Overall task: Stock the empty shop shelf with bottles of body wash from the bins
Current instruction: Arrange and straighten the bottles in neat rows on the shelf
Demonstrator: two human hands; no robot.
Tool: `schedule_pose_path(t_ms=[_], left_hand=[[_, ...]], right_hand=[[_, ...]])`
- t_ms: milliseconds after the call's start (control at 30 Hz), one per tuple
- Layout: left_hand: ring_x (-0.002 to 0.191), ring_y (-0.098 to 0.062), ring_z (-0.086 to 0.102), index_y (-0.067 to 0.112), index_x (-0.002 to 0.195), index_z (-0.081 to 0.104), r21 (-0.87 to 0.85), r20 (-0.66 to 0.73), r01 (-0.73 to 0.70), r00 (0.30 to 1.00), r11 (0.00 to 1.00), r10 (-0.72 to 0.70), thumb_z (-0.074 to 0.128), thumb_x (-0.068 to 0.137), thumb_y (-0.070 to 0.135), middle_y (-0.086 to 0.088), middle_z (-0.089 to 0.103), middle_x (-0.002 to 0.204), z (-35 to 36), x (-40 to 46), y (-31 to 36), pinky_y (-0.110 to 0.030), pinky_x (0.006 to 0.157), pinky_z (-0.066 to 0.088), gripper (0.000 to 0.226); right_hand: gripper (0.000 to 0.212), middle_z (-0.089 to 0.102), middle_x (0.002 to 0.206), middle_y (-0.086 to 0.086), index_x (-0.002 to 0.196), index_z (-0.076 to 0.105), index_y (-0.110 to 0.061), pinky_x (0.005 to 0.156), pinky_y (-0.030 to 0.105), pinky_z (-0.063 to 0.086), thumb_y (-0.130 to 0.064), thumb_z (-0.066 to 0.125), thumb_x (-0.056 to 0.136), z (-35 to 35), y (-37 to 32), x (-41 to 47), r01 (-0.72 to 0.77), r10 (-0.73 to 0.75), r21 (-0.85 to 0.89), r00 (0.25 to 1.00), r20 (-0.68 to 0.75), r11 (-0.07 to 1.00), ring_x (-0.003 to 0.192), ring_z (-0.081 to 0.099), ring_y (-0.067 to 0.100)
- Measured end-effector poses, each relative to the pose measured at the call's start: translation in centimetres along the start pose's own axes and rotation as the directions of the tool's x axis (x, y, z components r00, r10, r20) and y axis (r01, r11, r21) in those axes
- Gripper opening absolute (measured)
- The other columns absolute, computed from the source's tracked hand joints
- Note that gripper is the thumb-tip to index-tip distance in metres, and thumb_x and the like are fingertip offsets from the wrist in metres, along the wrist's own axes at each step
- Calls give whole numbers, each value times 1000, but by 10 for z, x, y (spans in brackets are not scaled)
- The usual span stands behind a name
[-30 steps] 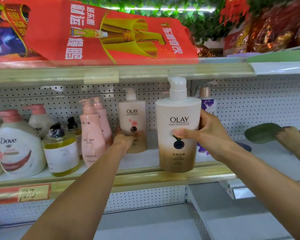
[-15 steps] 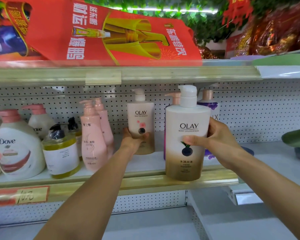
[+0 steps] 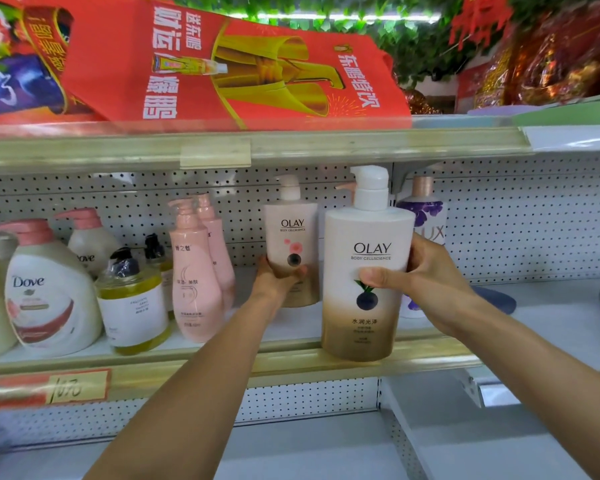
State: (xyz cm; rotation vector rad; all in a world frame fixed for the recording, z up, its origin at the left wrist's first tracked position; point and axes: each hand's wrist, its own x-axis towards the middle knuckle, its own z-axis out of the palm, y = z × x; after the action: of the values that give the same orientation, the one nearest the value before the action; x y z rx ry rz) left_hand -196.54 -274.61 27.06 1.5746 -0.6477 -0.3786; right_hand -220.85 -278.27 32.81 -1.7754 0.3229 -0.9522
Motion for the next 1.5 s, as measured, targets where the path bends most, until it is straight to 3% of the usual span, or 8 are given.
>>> schedule_pose_path(t_ms=[100, 267, 533, 633, 800, 900, 1033, 1500], left_hand=[[124, -32, 53, 20, 141, 35, 40, -20, -29, 999, 999, 30, 61, 81, 60, -10, 51, 136, -11, -15, 2, -41, 108, 40, 77], [143, -21, 30, 28, 152, 27, 92, 3, -117, 993, 989, 117, 29, 104, 47, 1, 33, 156, -38, -37, 6, -36, 115, 21, 52], [99, -18, 62, 41, 95, 65, -41, 53, -25, 998, 999, 27, 21, 97, 64, 6, 70, 101, -41, -61, 1, -46, 100, 48, 50], [112, -19, 60, 39, 112, 61, -56, 82, 21, 997, 998, -16, 18, 89, 76, 3, 69, 117, -39, -70, -1, -47, 104, 44, 61], [100, 0, 61, 31, 125, 48, 11, 205, -124, 972, 992, 119, 64, 89, 47, 11, 64, 120, -42, -79, -6, -23, 85, 50, 43], [102, -4, 65, 23, 127, 45, 75, 267, -211, 946, 975, 184, 83, 75, 12, 0, 65, 121, -46, -76, -16, -20, 82, 54, 65], [94, 17, 55, 24, 131, 41, 171, 238, -274, 943, 946, 230, 87, 67, 8, 13, 60, 117, -51, -73, -18, -1, 72, 44, 80], [110, -10, 63, 25, 129, 43, 238, 147, -225, 970, 945, 194, 85, 47, 44, 8, 64, 121, -40, -60, -23, -40, 98, 52, 94]], right_hand=[[51, 75, 99, -4, 105, 63, -20, 82, 35, 56, -8, 85, 61, 14, 3, 4, 34, -34, 4, 999, 8, 999, 95, 70, 14], [61, 74, 103, -3, 112, 59, -24, 81, 35, 58, -4, 86, 62, 44, 13, 12, 107, -107, 26, 994, -6, 994, 98, 69, 14], [53, 73, 103, -1, 111, 61, -18, 81, 31, 58, -4, 84, 66, 70, 27, 41, 28, -29, 10, 997, 75, 1000, 94, 70, 12], [51, 73, 105, 2, 114, 60, -13, 86, 36, 57, -7, 83, 69, 71, 31, 58, -38, 39, -14, 992, 116, 999, 96, 70, 16], [58, 70, 109, 1, 121, 52, -10, 89, 39, 55, -16, 83, 72, 76, 32, 68, -74, 82, -68, 989, 126, 995, 99, 68, 15], [68, 59, 115, -8, 124, 41, -16, 89, 30, 51, -20, 83, 71, 81, 36, 44, -26, 27, -318, 1000, -1, 948, 103, 59, 9], [70, 60, 118, -6, 133, 41, -17, 92, 34, 51, -28, 80, 76, 81, 68, 11, -22, 5, -544, 999, -34, 839, 107, 60, 13], [48, 63, 107, 5, 122, 49, -11, 73, 29, 43, -34, 70, 85, 86, 84, 22, -86, 20, -657, 994, -108, 749, 89, 59, 20]])
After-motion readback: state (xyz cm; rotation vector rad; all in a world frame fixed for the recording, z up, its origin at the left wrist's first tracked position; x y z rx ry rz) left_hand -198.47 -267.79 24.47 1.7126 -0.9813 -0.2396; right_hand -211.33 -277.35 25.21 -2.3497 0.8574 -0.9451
